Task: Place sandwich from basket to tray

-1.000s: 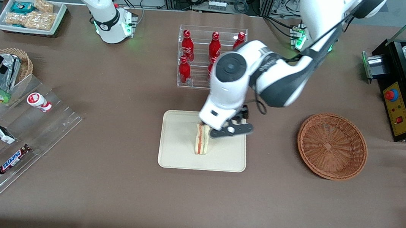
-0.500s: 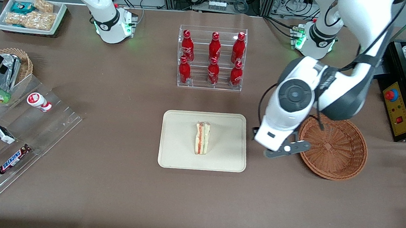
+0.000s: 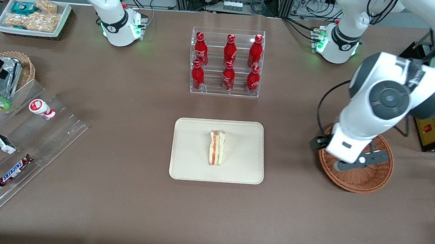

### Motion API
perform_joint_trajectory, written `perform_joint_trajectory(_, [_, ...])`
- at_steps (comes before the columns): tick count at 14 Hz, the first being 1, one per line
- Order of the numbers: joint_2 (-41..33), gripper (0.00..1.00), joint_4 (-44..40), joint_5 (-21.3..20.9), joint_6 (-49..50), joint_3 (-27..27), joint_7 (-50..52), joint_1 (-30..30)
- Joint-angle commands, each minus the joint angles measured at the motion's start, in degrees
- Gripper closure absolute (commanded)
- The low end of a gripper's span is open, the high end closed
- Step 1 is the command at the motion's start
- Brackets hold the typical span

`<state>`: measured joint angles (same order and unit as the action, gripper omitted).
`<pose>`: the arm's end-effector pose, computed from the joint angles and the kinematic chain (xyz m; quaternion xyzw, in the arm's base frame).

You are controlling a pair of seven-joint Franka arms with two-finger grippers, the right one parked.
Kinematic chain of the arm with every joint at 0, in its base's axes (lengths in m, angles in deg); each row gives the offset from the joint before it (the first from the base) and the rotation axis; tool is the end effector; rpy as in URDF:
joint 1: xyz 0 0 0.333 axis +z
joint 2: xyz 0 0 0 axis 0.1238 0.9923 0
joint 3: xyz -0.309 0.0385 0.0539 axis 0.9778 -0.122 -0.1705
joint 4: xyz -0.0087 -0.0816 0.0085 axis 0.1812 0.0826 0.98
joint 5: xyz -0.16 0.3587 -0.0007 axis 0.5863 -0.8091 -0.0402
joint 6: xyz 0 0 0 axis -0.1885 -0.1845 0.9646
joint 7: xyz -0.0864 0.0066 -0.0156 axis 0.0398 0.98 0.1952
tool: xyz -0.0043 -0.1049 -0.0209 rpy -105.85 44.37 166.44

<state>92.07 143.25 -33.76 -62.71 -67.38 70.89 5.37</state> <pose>0.5877 -0.1707 0.4748 -0.9888 -0.1370 0.0290 0.0517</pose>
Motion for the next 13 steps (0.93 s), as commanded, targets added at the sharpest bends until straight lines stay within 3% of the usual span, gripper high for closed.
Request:
perform_joint_trajectory(1, [-9.3, 0.0, 7.2, 4.1, -0.1, -0.8, -11.4, 3.1])
perform_joint_trajectory(9, [-10.3, 0.0, -1.2, 6.8, 8.5, -17.7, -39.0, -4.8])
perform_joint_trajectory(13, [-9.7, 0.0, -4.9, 6.7, 10.3, -18.1, -43.2, -4.7])
